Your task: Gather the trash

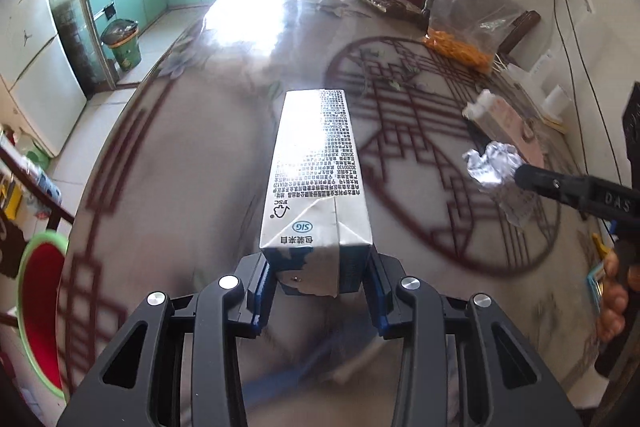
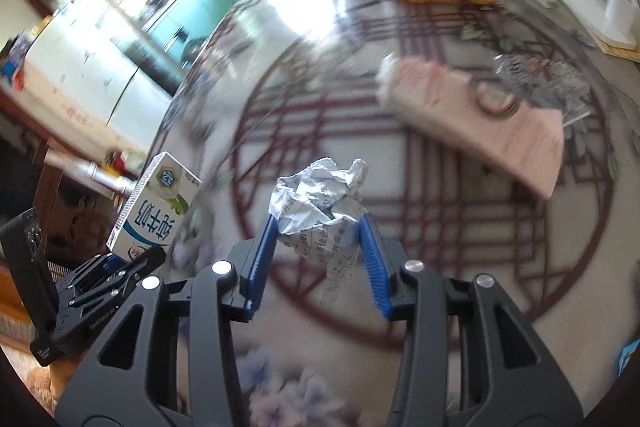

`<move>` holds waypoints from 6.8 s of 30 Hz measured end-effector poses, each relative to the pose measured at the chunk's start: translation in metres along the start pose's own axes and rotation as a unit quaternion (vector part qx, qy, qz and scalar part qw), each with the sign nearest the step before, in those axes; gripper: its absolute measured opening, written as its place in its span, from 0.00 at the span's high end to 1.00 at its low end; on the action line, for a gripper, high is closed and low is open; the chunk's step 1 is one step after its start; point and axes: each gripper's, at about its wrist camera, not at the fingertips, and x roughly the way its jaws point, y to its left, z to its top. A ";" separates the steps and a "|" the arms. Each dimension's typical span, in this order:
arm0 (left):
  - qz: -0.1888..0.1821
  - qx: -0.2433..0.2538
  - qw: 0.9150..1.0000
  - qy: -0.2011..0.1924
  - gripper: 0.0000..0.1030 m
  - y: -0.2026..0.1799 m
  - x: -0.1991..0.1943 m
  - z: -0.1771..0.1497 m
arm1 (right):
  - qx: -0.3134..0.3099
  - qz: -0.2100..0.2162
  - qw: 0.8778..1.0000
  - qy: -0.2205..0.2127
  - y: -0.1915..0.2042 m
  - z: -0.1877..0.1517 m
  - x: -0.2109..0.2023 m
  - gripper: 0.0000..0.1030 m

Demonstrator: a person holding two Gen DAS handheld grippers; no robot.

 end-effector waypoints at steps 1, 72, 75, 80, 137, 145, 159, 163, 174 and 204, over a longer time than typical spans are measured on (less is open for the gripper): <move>-0.001 -0.001 1.000 0.002 0.65 0.005 -0.005 -0.010 | -0.013 0.001 1.000 0.009 0.008 -0.008 -0.002 0.59; 0.129 -0.217 0.963 -0.091 0.67 0.262 -0.119 -0.093 | -0.177 0.084 0.980 -0.024 0.272 -0.122 0.040 0.62; 0.132 -0.229 0.961 -0.086 0.67 0.270 -0.118 -0.098 | -0.188 0.099 0.977 -0.019 0.292 -0.120 0.046 0.62; 0.142 -0.238 0.957 -0.082 0.66 0.276 -0.117 -0.101 | -0.195 0.128 0.972 -0.002 0.323 -0.110 0.061 0.62; 0.109 -0.201 0.969 -0.095 0.36 0.222 -0.101 -0.075 | -0.156 0.012 0.987 -0.040 0.197 -0.081 0.004 0.38; 0.061 -0.160 0.982 -0.075 0.31 0.160 -0.075 -0.059 | 0.030 -0.018 0.996 -0.085 0.060 -0.042 -0.037 0.31; -0.003 -0.038 0.998 -0.043 0.24 0.037 -0.024 -0.056 | 0.093 -0.149 0.975 -0.136 -0.096 -0.003 -0.057 0.26; -0.017 -0.030 0.999 -0.039 0.24 0.021 -0.010 -0.058 | 0.129 -0.143 0.970 -0.147 -0.129 0.016 -0.053 0.26; -0.057 0.014 0.997 -0.053 0.23 -0.009 -0.001 -0.054 | 0.088 -0.253 0.956 -0.119 -0.171 0.122 -0.014 0.24; -0.114 -0.052 0.991 -0.054 0.16 -0.010 -0.005 -0.051 | -0.103 -0.149 0.983 -0.032 0.000 -0.029 -0.013 0.17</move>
